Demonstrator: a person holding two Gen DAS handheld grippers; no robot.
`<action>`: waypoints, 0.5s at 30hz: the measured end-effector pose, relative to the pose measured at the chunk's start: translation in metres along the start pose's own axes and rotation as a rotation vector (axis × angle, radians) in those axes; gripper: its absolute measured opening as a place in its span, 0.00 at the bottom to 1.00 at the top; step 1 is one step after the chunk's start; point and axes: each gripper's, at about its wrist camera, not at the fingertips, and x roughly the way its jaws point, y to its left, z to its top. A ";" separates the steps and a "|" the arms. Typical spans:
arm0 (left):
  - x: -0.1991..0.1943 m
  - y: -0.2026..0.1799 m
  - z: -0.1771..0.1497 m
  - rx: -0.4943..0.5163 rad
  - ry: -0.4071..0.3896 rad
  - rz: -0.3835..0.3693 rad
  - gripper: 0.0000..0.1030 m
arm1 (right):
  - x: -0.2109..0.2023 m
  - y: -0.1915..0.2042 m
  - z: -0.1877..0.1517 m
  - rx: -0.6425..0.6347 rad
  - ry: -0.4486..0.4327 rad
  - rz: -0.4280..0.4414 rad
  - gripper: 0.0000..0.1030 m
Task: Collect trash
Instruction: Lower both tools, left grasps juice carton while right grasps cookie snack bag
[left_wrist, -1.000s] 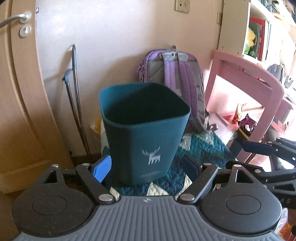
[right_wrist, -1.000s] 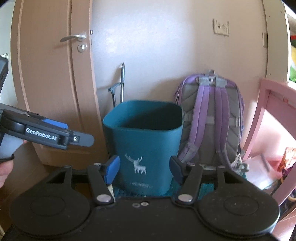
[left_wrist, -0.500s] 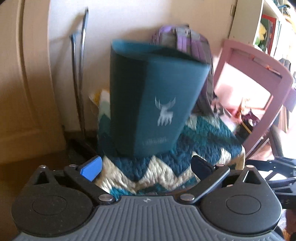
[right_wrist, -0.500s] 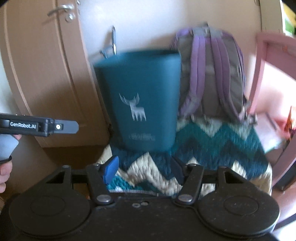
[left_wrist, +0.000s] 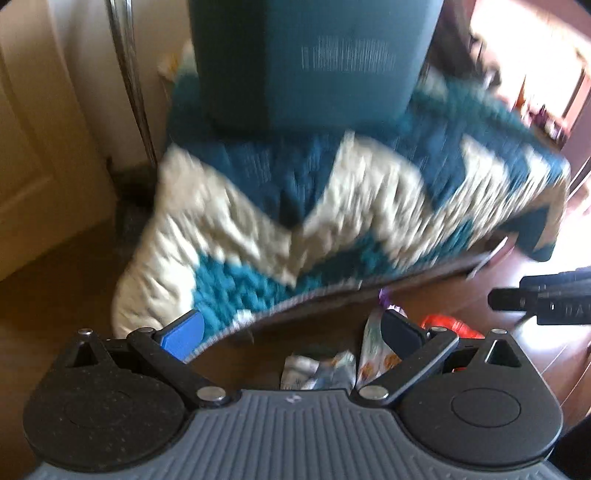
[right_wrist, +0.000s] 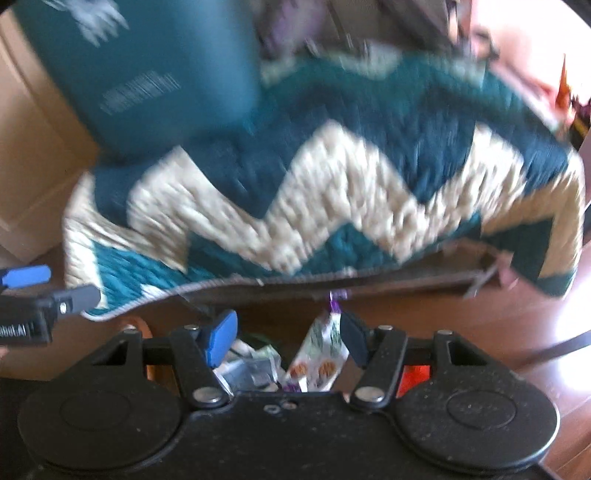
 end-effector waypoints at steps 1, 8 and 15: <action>0.014 -0.002 -0.003 0.010 0.022 0.006 1.00 | 0.014 -0.004 -0.002 0.007 0.021 -0.012 0.60; 0.101 -0.014 -0.018 0.097 0.157 -0.028 1.00 | 0.115 -0.040 -0.006 0.151 0.174 -0.041 0.59; 0.171 -0.022 -0.038 0.157 0.284 -0.093 1.00 | 0.191 -0.067 -0.027 0.266 0.255 -0.046 0.59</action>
